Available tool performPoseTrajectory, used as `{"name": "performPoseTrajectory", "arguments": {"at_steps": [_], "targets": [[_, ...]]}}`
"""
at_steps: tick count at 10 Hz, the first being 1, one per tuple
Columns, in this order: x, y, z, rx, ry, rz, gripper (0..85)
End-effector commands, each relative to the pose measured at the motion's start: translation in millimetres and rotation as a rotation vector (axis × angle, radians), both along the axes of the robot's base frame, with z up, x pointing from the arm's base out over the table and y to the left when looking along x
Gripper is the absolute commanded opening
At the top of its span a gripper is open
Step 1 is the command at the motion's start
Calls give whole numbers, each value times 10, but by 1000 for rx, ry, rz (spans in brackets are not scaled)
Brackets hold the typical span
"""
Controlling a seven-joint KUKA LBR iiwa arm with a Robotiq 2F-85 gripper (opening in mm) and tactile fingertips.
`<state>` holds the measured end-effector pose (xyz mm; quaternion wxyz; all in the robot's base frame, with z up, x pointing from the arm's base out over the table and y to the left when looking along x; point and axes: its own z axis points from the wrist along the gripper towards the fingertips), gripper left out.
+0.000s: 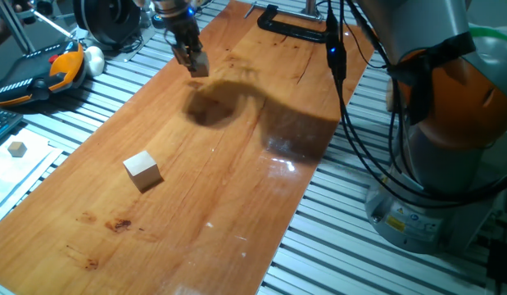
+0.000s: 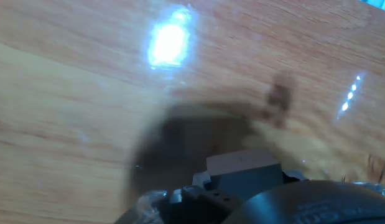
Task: Pick up the small block on the left and move it to the right
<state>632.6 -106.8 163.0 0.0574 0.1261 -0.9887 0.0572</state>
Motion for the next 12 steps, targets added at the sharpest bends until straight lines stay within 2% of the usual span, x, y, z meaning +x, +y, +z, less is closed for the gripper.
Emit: {"name": "performPoseTrajectory", "arguments": {"at_steps": [1, 2, 3, 4, 7, 8, 9, 10, 11, 12], "targets": [[-16, 191, 64, 6, 4, -36, 397], [-29, 206, 71, 31, -3, -69, 367], [-26, 203, 67, 49, 1, -94, 333], [-28, 199, 70, 51, -5, -97, 330], [-31, 180, 91, 5, -20, -89, 313], [-31, 180, 91, -6, -29, -55, 240], [-31, 180, 91, 7, -32, -29, 143], [-31, 180, 91, 42, -6, 16, 23], [-31, 180, 91, 53, 14, 30, 7], [-31, 180, 91, 31, 7, 51, 7]]}}
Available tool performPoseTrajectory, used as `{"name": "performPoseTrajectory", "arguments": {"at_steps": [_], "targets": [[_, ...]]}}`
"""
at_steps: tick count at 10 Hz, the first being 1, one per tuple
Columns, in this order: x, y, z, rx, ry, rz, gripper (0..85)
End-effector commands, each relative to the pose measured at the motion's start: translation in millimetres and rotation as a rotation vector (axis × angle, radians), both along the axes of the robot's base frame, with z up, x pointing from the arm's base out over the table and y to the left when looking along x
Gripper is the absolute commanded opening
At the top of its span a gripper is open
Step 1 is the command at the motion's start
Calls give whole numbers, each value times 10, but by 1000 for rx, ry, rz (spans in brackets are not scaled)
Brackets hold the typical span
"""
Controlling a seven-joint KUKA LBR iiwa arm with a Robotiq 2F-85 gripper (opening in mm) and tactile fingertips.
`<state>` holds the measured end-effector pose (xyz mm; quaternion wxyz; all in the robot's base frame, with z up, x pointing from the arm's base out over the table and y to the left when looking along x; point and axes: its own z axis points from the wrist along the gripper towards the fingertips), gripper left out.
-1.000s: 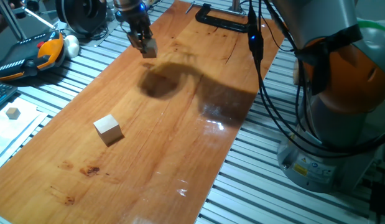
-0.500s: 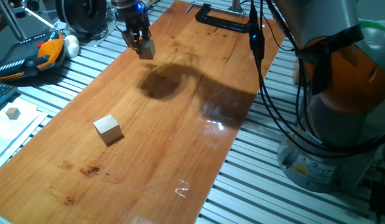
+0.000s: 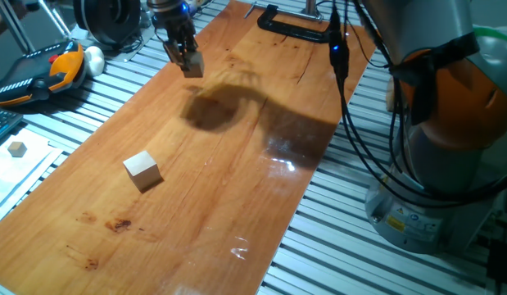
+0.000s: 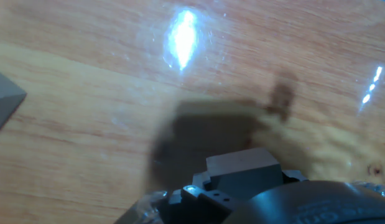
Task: Pick up the small block on the left and move it to the right
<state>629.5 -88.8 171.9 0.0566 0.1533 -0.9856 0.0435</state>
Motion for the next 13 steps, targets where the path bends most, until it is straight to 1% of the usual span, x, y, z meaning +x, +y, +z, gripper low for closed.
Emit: {"name": "performPoseTrajectory", "arguments": {"at_steps": [1, 2, 3, 4, 6, 7, 8, 9, 10, 11, 12, 13], "targets": [[0, 0, 3, 3, -3, 6, 7], [0, 0, 3, 39, 4, 16, 7], [0, 0, 3, 47, 0, 30, 7], [0, 0, 3, 32, -5, 35, 7], [0, 0, 3, 39, -7, 34, 7], [32, 86, -8, 51, -5, 26, 7], [76, 227, -9, 54, -9, 16, 7], [124, 401, 13, 49, 8, -4, 7], [161, 579, 42, 57, 30, -22, 7], [181, 757, 75, 52, 32, -33, 7], [185, 914, 97, 52, 41, -63, 10], [174, 1047, 97, 62, 47, -84, 10]]}}
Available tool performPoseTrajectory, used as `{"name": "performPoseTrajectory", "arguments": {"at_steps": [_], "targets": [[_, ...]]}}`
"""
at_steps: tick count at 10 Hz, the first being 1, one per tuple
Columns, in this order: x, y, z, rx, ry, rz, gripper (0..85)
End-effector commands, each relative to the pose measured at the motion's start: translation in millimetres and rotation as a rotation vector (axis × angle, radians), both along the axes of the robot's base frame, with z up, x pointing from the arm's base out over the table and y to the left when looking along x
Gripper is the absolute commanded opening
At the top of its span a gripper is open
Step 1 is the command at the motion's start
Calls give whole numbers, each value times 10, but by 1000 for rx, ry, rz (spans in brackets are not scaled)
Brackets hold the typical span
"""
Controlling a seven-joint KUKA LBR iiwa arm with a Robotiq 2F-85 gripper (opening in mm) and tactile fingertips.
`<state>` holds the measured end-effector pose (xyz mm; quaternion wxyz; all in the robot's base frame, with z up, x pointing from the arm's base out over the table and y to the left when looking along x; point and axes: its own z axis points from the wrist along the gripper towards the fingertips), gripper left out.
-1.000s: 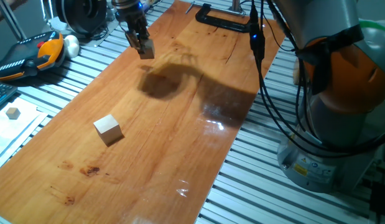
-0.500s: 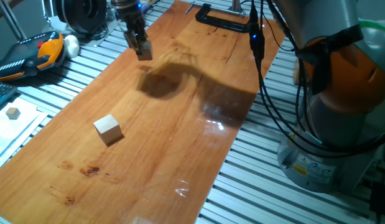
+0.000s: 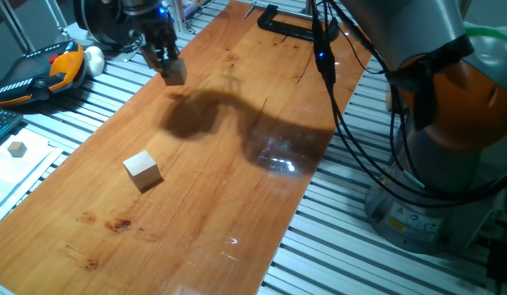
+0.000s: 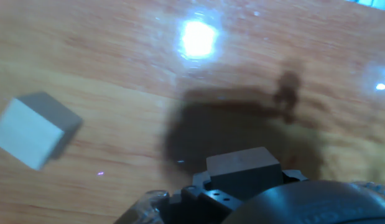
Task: Pick up the small block on the left and move it to the right
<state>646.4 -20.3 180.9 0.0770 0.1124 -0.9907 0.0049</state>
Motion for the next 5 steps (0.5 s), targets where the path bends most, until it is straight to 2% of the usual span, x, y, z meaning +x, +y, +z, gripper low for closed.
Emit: {"name": "performPoseTrajectory", "arguments": {"at_steps": [1, 5], "targets": [[-24, 521, -26, 13, -1, -34, 10], [-128, 971, -22, 1, -1, -140, 17]]}}
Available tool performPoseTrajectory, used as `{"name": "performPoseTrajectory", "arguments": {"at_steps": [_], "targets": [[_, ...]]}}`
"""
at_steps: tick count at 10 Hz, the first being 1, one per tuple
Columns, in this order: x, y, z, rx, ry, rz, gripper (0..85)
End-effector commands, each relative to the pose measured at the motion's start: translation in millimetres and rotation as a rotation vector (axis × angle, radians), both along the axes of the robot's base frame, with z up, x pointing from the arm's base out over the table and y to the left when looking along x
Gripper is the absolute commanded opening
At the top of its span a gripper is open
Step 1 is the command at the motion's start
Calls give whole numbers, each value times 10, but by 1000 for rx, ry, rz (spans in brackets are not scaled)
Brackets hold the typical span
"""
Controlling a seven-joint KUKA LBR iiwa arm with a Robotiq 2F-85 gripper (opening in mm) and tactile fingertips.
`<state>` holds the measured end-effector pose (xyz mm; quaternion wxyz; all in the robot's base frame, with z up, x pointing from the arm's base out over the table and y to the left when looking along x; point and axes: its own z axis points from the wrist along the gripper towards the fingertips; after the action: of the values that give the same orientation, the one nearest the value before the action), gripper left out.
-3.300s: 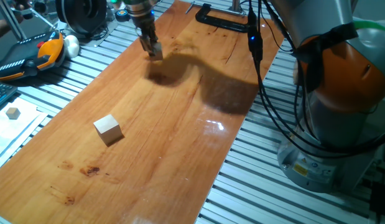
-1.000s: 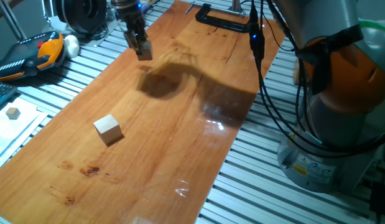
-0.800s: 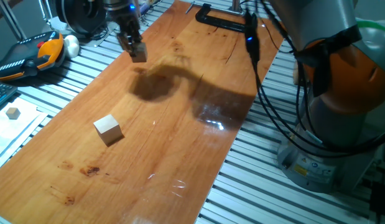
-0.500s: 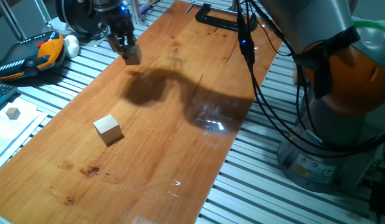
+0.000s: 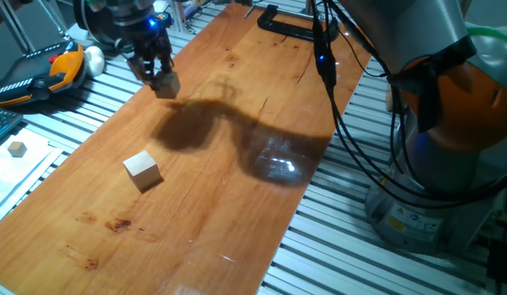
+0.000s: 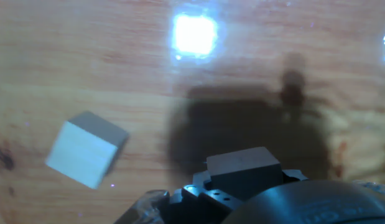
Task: Pick up the small block on the left and move it to the right
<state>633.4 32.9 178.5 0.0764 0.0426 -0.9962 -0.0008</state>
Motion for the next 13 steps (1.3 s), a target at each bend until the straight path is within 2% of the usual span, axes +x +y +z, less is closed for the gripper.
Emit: {"name": "performPoseTrajectory", "arguments": {"at_steps": [1, 3, 5, 10, 12, 13], "targets": [[-31, 519, -22, 3, -2, -22, 20], [-86, 629, -70, 7, -4, -57, 23], [-104, 691, -130, 17, -7, -94, 17], [-171, 819, -274, 13, -31, -184, 10], [-226, 893, -377, 14, -54, -218, 10], [-237, 902, -385, 21, -50, -226, 10]]}}
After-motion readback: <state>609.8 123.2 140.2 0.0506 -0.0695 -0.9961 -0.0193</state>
